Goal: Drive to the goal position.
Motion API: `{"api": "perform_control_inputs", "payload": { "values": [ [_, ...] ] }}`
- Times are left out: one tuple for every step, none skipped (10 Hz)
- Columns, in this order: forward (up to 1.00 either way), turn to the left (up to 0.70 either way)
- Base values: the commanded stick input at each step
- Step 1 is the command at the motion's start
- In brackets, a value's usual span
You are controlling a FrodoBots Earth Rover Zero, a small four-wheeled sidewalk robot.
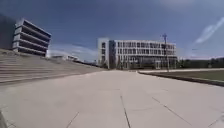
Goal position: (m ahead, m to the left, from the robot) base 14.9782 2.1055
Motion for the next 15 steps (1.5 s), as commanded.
{"api": "perform_control_inputs", "payload": {
  "values": [
    [0.70, 0.00],
    [0.70, 0.00],
    [0.70, 0.00],
    [0.70, 0.00],
    [0.70, 0.00],
    [0.70, 0.00],
    [0.70, 0.00],
    [0.70, 0.00],
    [0.70, 0.00],
    [0.70, 0.00],
    [0.70, 0.00],
    [0.70, 0.00],
    [0.70, 0.00],
    [0.70, 0.00],
    [0.70, 0.00]
  ]
}}
